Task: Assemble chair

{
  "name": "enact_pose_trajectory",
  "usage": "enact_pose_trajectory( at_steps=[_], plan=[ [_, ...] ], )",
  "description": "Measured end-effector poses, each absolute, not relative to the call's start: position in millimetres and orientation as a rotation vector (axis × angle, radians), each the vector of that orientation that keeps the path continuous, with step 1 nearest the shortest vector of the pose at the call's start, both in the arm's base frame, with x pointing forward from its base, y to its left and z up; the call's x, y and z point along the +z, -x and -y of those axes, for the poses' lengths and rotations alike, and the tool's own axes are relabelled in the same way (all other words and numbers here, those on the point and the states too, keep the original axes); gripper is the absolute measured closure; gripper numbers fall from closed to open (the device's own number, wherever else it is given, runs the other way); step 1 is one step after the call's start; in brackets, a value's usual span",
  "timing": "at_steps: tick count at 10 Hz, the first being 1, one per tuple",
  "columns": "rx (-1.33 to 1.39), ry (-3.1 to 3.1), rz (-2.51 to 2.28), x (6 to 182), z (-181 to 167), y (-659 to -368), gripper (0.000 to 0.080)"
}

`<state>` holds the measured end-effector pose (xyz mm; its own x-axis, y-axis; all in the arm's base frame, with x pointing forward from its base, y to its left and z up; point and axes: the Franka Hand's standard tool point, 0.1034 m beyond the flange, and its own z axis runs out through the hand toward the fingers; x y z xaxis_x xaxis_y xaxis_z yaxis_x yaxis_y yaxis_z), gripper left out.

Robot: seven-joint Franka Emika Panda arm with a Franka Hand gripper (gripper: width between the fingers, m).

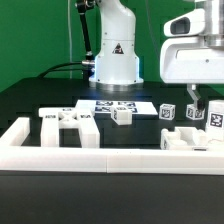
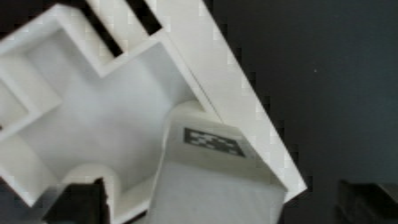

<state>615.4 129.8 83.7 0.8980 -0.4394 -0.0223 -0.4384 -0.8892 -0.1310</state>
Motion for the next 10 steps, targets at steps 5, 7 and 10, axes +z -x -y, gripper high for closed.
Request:
enact_pose_trajectory(
  at_steps=[5, 7, 10],
  plan=[
    [-0.066, 3.033, -0.012, 84.0, -129.0, -616.3, 0.0150],
    [-0.119, 3.030, 0.309, 84.2, -128.5, -618.9, 0.0150],
    [-0.173, 2.990, 0.694, 82.5, -126.2, -620.9, 0.0150]
  ],
)
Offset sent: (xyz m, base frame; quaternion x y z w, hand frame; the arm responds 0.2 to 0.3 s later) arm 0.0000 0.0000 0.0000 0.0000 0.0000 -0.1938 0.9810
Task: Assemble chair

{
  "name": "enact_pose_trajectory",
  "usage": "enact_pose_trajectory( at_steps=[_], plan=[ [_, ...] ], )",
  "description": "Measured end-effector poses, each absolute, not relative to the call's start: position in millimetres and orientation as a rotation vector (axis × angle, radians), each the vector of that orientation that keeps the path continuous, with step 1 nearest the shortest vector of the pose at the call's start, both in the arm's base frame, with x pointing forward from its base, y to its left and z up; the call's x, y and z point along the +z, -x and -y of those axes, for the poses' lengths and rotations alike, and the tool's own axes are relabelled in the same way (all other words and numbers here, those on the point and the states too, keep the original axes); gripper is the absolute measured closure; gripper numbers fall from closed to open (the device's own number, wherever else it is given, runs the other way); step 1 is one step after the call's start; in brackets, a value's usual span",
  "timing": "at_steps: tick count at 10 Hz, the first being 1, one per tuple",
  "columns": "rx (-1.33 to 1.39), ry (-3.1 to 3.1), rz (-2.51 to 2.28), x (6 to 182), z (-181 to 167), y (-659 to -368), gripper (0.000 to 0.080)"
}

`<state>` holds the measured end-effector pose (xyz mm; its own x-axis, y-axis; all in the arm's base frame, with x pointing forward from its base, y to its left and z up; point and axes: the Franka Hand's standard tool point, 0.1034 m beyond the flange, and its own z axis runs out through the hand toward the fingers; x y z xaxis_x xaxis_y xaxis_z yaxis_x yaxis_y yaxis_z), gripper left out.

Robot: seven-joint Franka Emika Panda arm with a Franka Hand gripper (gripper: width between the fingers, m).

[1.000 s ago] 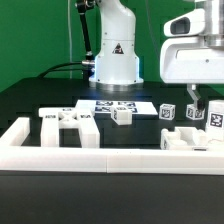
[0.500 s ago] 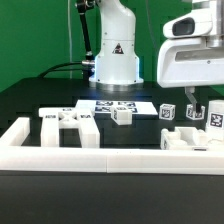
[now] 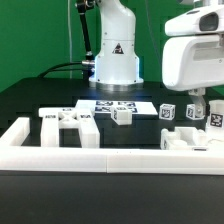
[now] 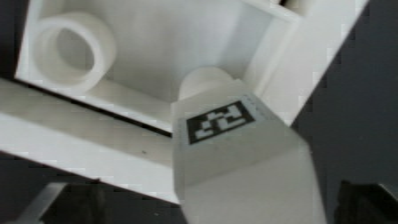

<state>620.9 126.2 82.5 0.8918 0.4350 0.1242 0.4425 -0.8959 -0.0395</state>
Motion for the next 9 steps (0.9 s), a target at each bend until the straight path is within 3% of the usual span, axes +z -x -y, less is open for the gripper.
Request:
enact_pose_trajectory(
  at_steps=[3, 5, 6, 7, 9],
  plan=[
    [-0.181, 2.950, 0.971, 81.7, -125.7, -620.5, 0.0150],
    [-0.180, 2.955, 0.953, 81.3, -125.2, -620.4, 0.0404],
    [-0.179, 2.961, 0.928, 81.3, -125.3, -620.4, 0.0404],
    [-0.179, 2.965, 0.917, 81.2, -125.2, -620.3, 0.0509],
    [-0.175, 3.008, 0.723, 81.0, -125.9, -620.1, 0.0509]
  ],
)
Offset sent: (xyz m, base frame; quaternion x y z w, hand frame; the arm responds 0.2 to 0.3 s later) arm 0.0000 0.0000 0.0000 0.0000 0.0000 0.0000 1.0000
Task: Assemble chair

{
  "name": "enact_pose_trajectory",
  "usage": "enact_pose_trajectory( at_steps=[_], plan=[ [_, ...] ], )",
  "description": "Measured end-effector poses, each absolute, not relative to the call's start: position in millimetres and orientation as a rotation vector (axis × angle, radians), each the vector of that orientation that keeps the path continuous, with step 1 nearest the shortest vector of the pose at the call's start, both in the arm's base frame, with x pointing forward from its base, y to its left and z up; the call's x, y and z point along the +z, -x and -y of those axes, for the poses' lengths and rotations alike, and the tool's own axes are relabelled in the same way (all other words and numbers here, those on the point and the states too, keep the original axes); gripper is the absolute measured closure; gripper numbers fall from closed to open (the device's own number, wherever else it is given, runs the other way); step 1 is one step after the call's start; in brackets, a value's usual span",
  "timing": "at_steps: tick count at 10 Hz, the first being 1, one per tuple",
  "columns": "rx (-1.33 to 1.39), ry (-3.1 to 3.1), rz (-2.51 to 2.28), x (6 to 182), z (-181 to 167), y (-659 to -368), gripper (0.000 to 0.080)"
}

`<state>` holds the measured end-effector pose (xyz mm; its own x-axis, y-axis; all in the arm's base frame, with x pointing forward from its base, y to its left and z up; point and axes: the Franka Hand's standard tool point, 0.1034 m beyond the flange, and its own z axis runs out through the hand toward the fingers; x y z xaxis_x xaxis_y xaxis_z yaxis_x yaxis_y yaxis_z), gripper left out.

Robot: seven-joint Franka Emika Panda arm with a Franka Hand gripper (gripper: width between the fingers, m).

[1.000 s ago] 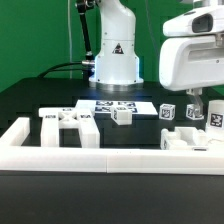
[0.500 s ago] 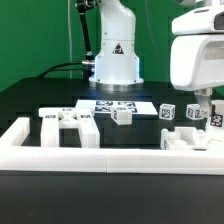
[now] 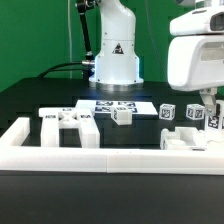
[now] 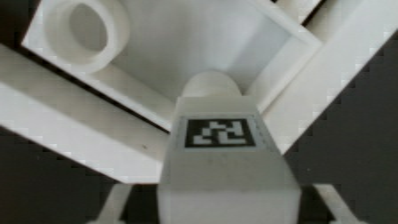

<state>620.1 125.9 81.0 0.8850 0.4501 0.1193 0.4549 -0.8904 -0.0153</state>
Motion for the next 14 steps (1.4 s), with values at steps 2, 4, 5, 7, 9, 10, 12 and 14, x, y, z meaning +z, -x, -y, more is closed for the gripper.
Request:
enact_pose_trajectory(
  at_steps=[2, 4, 5, 7, 9, 10, 12, 14],
  plan=[
    [-0.170, 3.042, 0.514, 80.4, -126.8, -620.0, 0.0509],
    [-0.170, 3.063, 0.201, 79.9, -126.2, -620.6, 0.0509],
    [-0.175, 3.062, 0.048, 79.5, -125.9, -620.9, 0.0509],
    [-0.170, 3.047, -0.229, 79.4, -124.9, -621.2, 0.0509],
    [-0.154, 2.998, -0.504, 79.3, -122.9, -621.5, 0.0509],
    [-0.143, 2.965, -0.623, 79.5, -121.7, -621.9, 0.0509],
    [-0.127, 2.903, -0.830, 79.3, -120.6, -622.0, 0.0509],
    [-0.117, 2.834, -1.035, 79.2, -120.2, -622.0, 0.0509]
  ],
)
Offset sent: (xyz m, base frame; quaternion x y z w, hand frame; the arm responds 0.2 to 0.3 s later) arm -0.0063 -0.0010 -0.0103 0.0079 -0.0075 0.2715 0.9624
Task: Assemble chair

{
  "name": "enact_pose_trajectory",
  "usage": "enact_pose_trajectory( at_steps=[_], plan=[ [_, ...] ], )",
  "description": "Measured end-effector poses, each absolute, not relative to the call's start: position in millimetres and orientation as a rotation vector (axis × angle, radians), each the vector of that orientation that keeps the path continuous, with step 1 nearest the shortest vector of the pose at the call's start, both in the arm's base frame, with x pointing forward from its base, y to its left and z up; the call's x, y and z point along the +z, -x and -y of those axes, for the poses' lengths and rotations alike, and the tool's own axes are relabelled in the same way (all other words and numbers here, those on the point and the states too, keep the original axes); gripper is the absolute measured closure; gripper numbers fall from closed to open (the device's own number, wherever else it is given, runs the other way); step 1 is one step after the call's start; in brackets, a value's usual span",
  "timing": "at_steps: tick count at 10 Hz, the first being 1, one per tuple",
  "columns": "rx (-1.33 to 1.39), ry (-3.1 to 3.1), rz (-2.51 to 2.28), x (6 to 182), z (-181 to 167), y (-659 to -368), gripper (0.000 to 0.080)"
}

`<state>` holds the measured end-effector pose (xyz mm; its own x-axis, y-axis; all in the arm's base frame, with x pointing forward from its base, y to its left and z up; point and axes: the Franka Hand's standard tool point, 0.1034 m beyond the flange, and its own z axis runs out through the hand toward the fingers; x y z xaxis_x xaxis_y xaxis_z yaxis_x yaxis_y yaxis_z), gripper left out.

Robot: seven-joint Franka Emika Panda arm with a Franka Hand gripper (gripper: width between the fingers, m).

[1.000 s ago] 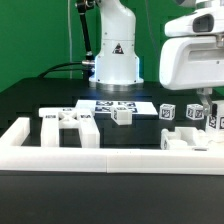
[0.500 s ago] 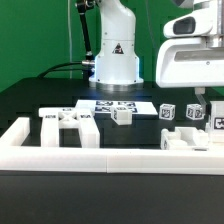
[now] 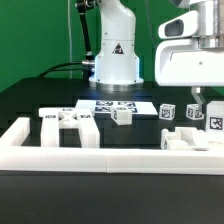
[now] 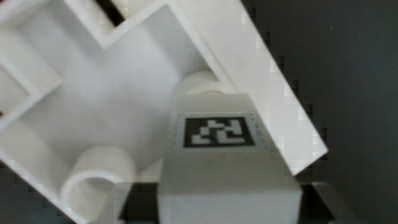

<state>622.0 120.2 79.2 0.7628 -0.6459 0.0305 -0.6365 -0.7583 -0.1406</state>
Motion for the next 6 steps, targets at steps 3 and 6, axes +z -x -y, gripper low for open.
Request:
enact_pose_trajectory(
  at_steps=[3, 6],
  plan=[
    [-0.116, 2.821, -1.070, 79.3, -119.5, -622.3, 0.0500],
    [-0.129, 2.938, -0.742, 81.5, -121.4, -623.6, 0.0189]
  ],
)
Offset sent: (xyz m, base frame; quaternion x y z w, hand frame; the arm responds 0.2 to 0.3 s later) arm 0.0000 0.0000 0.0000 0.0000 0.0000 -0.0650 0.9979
